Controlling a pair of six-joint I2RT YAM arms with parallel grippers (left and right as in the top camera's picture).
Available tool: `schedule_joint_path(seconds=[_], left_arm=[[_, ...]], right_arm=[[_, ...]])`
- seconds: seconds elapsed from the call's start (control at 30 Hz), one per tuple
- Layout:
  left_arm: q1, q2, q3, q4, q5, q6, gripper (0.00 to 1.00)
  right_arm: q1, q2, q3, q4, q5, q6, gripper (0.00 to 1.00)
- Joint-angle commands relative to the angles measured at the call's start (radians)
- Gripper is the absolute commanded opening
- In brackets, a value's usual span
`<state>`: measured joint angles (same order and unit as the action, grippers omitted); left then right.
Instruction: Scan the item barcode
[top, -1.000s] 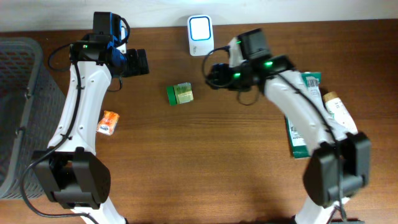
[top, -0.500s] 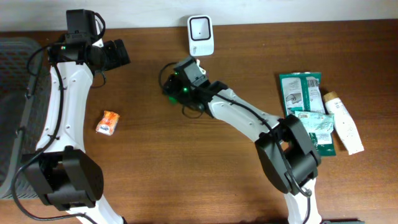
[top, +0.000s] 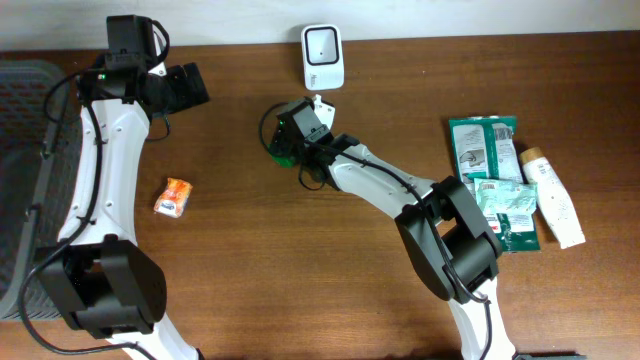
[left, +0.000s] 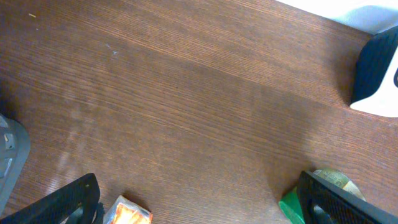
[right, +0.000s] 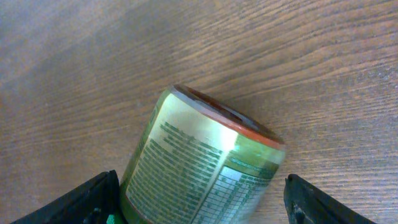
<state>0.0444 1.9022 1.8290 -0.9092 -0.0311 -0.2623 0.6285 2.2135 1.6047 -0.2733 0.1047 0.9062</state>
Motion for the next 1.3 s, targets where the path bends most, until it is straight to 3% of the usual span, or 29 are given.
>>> schedule_joint_path(seconds=[0.0,0.1,0.2,0.3,0.37,0.43,0.53,0.67,0.77,0.87,0.97,1.17,1.23,1.27], left_arm=[[-0.002,0.002,0.004,0.0,-0.003,-0.013,0.99],[-0.002,0.002,0.004,0.0,-0.002,-0.013,0.99],[-0.002,0.002,0.004,0.0,-0.003,-0.013,0.99],[-0.002,0.002,0.004,0.0,-0.002,-0.013,0.99],[-0.002,0.002,0.004,0.0,-0.002,-0.013,0.99],[-0.002,0.002,0.004,0.0,-0.002,-0.013,0.99],[-0.002,0.002,0.004,0.0,-0.002,-0.013,0.99],[-0.002,0.002,0.004,0.0,-0.003,-0.013,0.99],[-0.002,0.002,0.004,0.0,-0.002,-0.013,0.99],[-0.002,0.002,0.004,0.0,-0.003,-0.013,0.99],[-0.002,0.002,0.004,0.0,-0.002,-0.013,0.99],[-0.002,0.002,0.004,0.0,-0.002,-0.013,0.99],[-0.002,0.002,0.004,0.0,-0.003,-0.013,0.99],[-0.002,0.002,0.004,0.0,-0.002,-0.013,0.99]], right_arm=[[0.014,0.021,0.002,-0.019,0.002,-0.107,0.89],[0.014,0.021,0.002,-0.059,-0.019,-0.227,0.88],[0.007,0.02,0.002,-0.164,-0.05,-0.246,0.8],[-0.019,0.011,0.009,-0.231,-0.105,-0.349,0.67],[-0.036,-0.001,0.019,-0.272,-0.12,-0.424,0.51],[-0.047,-0.003,0.027,-0.287,-0.12,-0.432,0.51],[-0.054,-0.006,0.17,-0.533,-0.12,-0.528,0.48],[-0.052,-0.008,0.531,-1.18,-0.124,-0.641,0.47],[-0.05,-0.006,0.529,-1.41,-0.238,-0.732,0.47],[-0.026,-0.006,0.483,-1.421,-0.269,-0.782,0.47],[0.003,-0.006,0.316,-1.39,-0.285,-0.848,0.47],[0.003,-0.006,0.148,-1.36,-0.27,-0.85,0.48],[0.003,-0.006,0.149,-1.331,-0.27,-0.85,0.69],[0.001,-0.006,0.149,-1.297,-0.27,-0.85,0.75]])
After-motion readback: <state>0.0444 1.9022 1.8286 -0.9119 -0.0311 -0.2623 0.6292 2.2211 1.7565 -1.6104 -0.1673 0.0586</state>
